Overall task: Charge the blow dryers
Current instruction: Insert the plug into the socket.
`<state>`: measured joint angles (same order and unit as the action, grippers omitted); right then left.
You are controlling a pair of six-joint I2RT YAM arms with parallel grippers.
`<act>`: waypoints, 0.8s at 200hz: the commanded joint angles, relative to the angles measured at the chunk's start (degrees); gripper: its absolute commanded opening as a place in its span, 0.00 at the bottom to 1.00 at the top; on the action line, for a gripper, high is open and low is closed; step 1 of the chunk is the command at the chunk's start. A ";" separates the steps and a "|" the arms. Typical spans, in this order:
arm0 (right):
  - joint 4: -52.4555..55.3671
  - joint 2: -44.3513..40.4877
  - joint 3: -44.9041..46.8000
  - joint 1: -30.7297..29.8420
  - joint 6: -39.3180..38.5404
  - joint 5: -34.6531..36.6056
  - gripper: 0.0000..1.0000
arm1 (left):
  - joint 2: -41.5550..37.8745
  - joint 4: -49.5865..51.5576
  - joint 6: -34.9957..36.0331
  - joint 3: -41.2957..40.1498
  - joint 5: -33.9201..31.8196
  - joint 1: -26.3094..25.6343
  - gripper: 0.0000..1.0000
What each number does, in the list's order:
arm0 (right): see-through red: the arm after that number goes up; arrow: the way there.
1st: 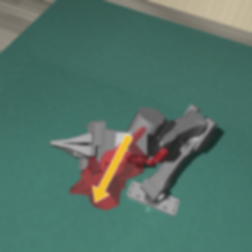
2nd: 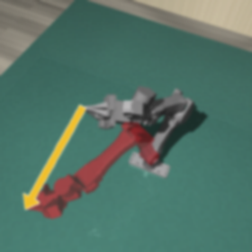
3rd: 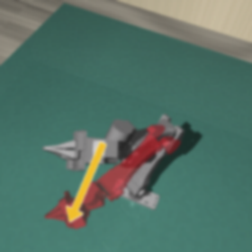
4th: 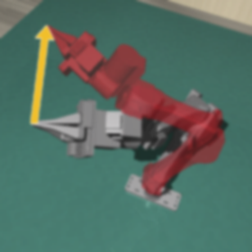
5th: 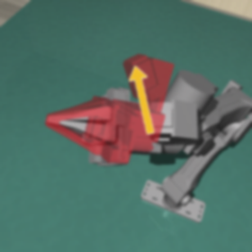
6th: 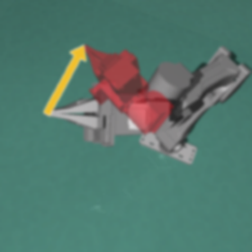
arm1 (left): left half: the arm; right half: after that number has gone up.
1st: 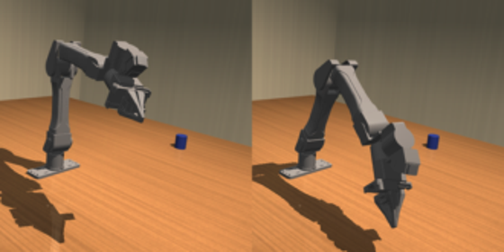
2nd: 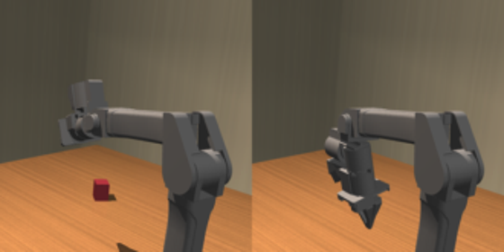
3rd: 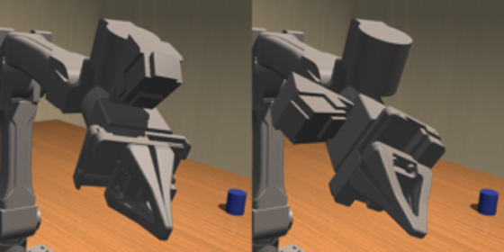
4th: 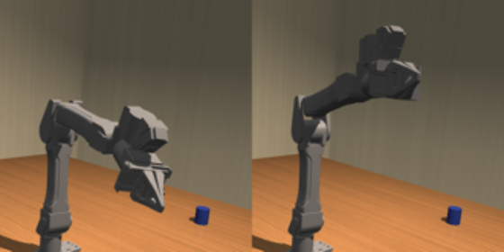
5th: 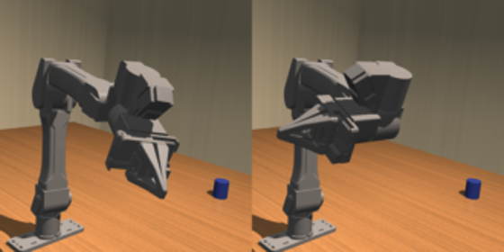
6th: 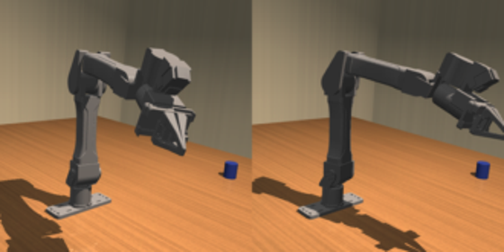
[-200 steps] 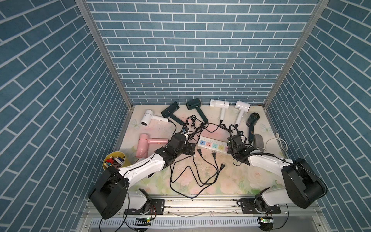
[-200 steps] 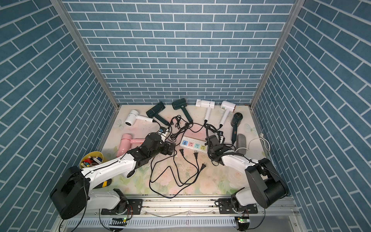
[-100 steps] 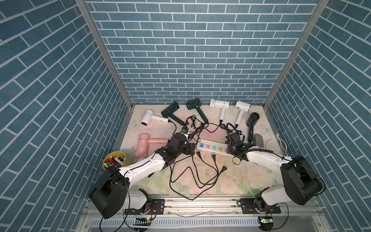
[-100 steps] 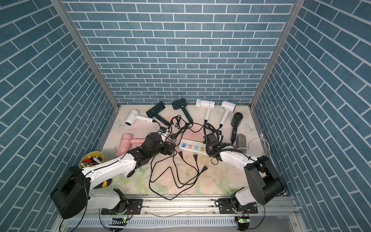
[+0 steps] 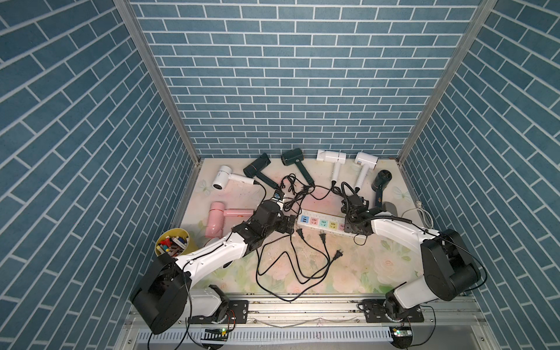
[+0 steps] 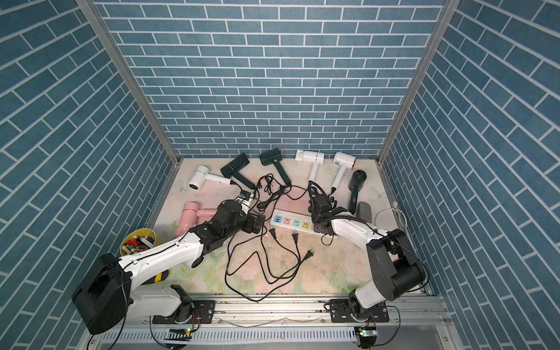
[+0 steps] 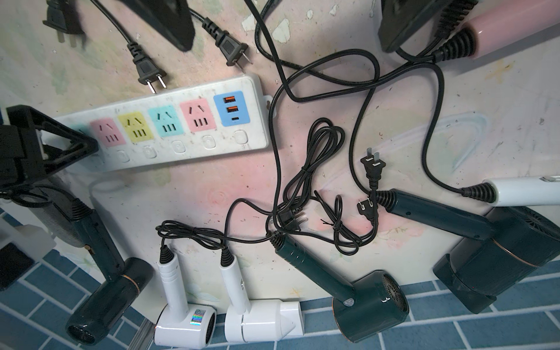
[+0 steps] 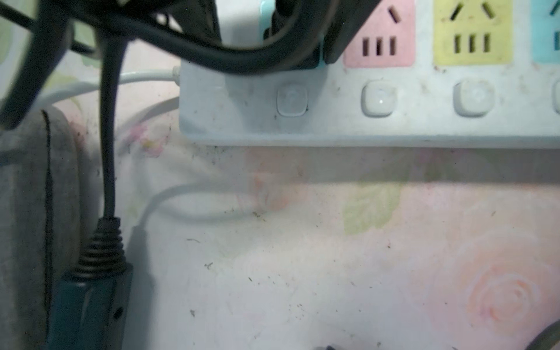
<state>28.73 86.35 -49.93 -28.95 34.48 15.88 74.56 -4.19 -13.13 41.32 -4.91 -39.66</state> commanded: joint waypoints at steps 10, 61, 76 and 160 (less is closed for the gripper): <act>5.07 -6.27 -1.78 0.73 -4.95 -11.22 0.73 | -1.82 0.07 -0.06 -0.58 0.56 -0.07 1.00; 5.78 -13.45 -0.45 1.73 -6.72 -27.31 0.79 | -3.85 -0.56 -0.67 -1.12 0.18 -0.07 1.00; 3.70 -15.52 1.17 1.88 -6.53 -31.25 0.79 | -3.97 -0.63 -0.67 -1.15 -0.26 -0.07 1.00; -7.28 -6.76 5.73 0.34 -5.12 -42.06 0.77 | 11.09 6.67 -1.29 8.70 8.69 0.02 1.00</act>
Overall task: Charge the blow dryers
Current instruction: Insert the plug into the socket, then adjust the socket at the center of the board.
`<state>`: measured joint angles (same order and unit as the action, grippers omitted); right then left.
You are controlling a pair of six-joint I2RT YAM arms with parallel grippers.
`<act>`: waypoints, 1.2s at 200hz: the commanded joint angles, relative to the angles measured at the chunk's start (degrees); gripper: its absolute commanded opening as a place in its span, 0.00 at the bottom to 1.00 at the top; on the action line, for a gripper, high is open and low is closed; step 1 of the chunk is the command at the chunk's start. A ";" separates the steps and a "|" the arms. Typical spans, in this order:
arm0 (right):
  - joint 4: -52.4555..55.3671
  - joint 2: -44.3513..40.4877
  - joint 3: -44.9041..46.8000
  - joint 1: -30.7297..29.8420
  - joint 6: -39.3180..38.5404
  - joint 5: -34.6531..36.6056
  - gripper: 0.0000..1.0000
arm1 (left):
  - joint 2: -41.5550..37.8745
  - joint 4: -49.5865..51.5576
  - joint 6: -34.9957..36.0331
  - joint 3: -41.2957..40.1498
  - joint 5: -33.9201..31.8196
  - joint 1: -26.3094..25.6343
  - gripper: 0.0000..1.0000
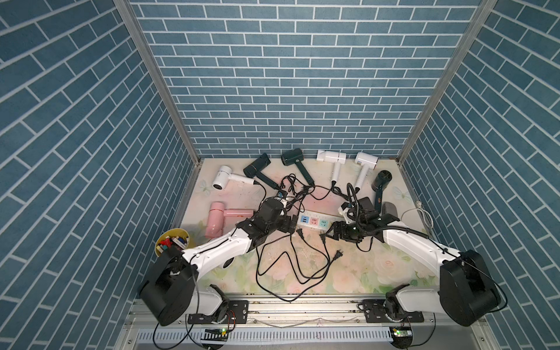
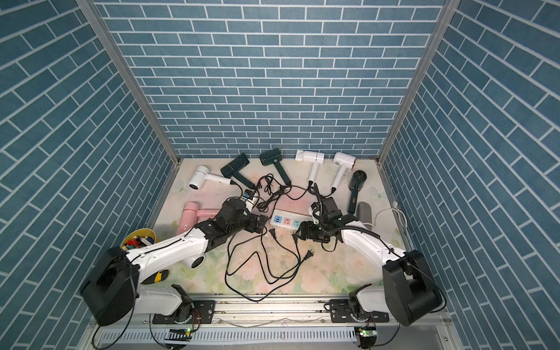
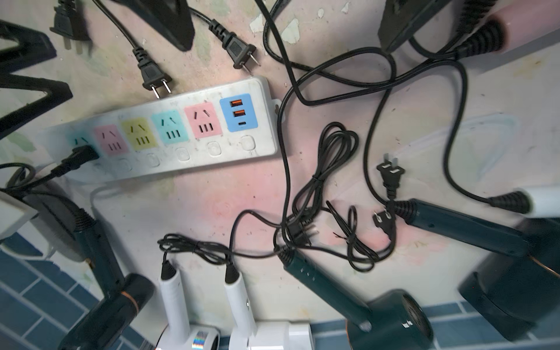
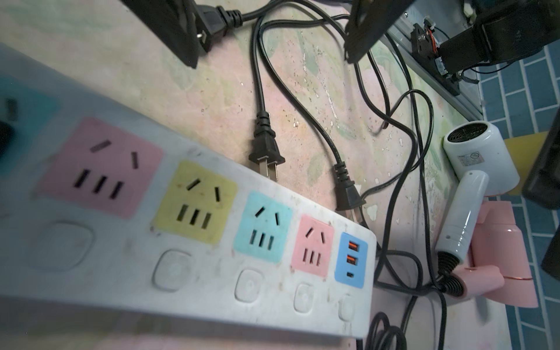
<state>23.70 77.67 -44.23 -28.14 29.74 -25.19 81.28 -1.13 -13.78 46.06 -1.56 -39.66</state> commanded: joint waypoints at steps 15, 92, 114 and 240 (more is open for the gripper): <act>-0.65 3.94 -0.50 -0.42 -0.12 3.19 0.76 | 8.46 4.99 -0.63 6.75 8.85 0.02 1.00; -1.04 3.59 1.11 5.60 2.94 18.11 0.73 | 21.22 6.18 -2.13 15.81 16.04 0.50 0.99; -2.46 3.11 1.46 7.08 3.28 18.71 0.73 | 23.59 6.06 -2.39 16.73 16.82 0.55 0.99; 20.08 -11.13 -12.29 8.46 3.57 19.80 0.90 | 30.43 -2.18 -11.68 19.37 27.40 -0.87 0.99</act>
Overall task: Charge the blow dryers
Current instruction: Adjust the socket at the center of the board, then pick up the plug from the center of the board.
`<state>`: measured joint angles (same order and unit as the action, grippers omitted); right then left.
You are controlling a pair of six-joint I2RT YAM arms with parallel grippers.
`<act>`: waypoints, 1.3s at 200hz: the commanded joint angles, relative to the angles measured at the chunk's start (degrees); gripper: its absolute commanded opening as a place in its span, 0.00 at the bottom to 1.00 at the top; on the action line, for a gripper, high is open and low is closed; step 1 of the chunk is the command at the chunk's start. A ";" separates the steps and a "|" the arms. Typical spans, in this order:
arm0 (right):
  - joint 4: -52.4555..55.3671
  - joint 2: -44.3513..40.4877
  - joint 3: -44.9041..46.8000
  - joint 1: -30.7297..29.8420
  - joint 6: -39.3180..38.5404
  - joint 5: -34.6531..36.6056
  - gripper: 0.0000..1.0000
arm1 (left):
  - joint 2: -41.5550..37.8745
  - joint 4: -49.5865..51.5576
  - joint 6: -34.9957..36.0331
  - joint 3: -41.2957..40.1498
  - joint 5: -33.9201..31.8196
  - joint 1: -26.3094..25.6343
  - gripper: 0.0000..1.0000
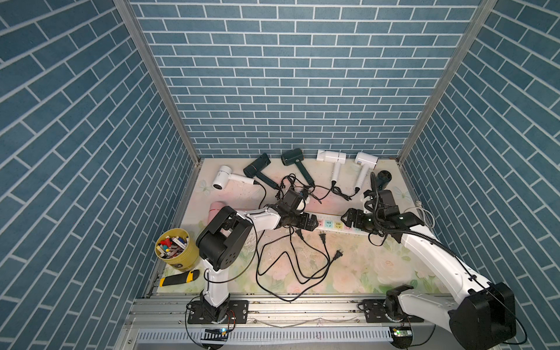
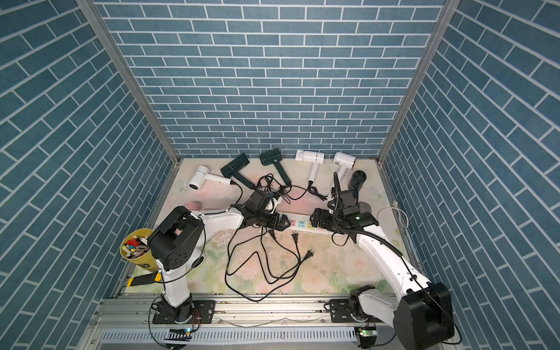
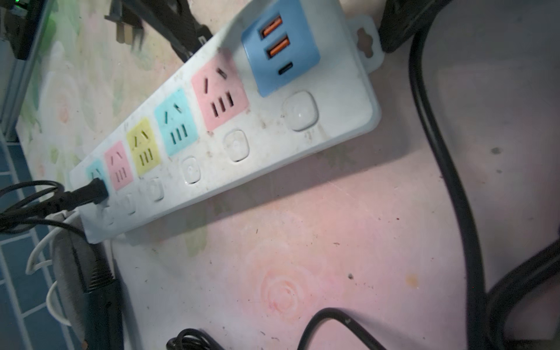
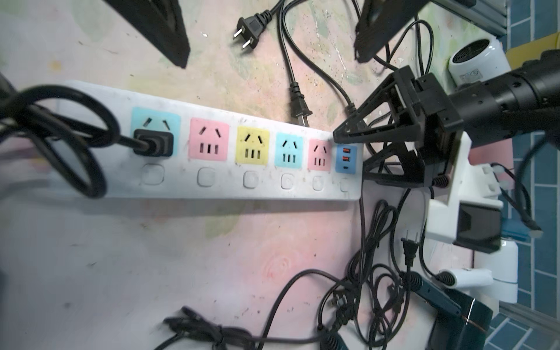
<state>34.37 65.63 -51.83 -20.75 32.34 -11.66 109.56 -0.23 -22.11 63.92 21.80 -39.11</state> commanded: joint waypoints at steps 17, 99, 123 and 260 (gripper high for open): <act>8.89 1.91 -6.37 2.65 1.10 8.53 0.91 | 3.24 -3.63 -4.45 2.87 4.21 -2.02 0.99; 1.85 17.42 -16.68 4.84 -1.91 10.28 0.94 | -15.81 9.73 1.99 0.88 -13.92 -1.49 1.00; 1.72 24.08 -22.84 4.84 -3.59 2.82 0.88 | -24.09 8.77 4.00 -5.41 -22.67 -1.28 1.00; 8.47 72.22 -69.68 2.08 -13.41 -5.36 0.61 | -29.68 -1.79 1.63 -19.10 -18.37 9.45 1.00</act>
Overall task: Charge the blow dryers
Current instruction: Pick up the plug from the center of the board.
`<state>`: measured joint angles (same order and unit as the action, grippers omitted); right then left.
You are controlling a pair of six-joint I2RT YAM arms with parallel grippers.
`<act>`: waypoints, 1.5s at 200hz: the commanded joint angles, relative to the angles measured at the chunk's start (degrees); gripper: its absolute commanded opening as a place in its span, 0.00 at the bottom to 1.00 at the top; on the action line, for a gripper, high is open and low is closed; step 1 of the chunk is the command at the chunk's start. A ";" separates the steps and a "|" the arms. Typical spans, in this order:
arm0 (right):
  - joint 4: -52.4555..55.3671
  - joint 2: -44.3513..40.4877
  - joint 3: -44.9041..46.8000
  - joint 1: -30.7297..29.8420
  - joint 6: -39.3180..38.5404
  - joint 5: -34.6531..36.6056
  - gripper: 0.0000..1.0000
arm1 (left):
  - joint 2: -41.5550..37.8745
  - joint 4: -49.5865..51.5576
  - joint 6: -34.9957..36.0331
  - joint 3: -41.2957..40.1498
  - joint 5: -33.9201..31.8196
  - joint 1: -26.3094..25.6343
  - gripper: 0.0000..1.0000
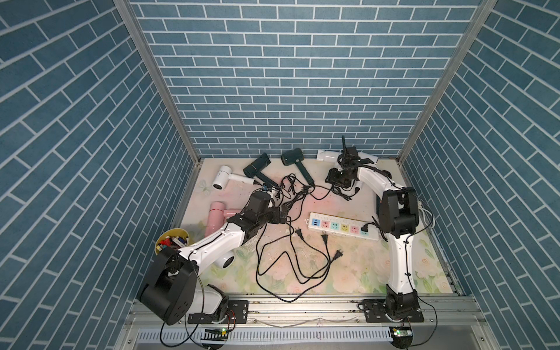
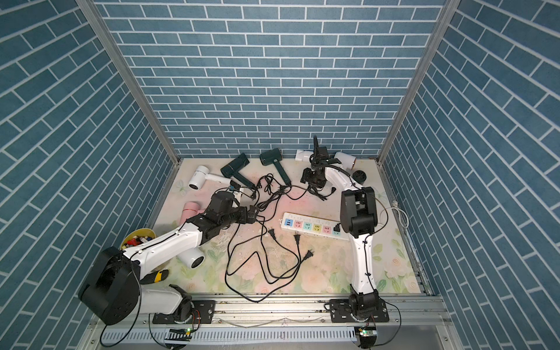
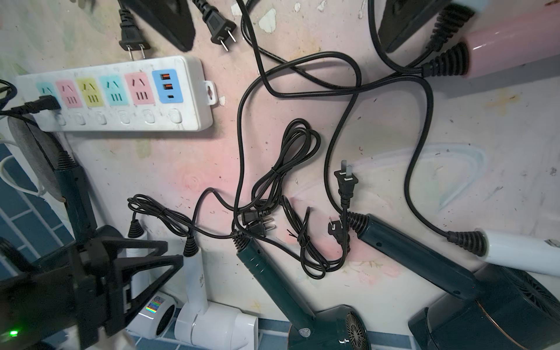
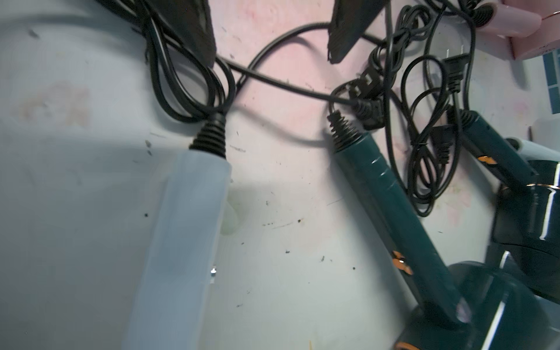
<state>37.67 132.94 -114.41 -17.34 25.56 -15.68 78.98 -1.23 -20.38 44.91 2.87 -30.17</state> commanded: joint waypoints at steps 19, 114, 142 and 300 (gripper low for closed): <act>9.64 10.52 -14.37 -1.99 -11.89 -1.14 0.59 | 1.11 -0.79 0.16 -0.12 0.30 0.54 0.99; 13.95 13.05 -17.05 -2.46 -22.89 -4.05 0.45 | 2.59 -1.07 0.35 0.18 0.82 0.77 1.00; 14.71 11.51 -16.52 -2.32 -25.60 -5.72 0.54 | 2.32 -1.22 0.36 0.01 0.73 0.80 1.00; 16.12 8.86 -13.22 -2.17 -34.16 -11.16 0.57 | 1.57 -1.76 1.09 -0.55 0.55 0.91 1.00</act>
<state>50.09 142.47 -126.58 -19.38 -2.31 -26.22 81.43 -2.24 -20.03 44.91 3.70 -29.67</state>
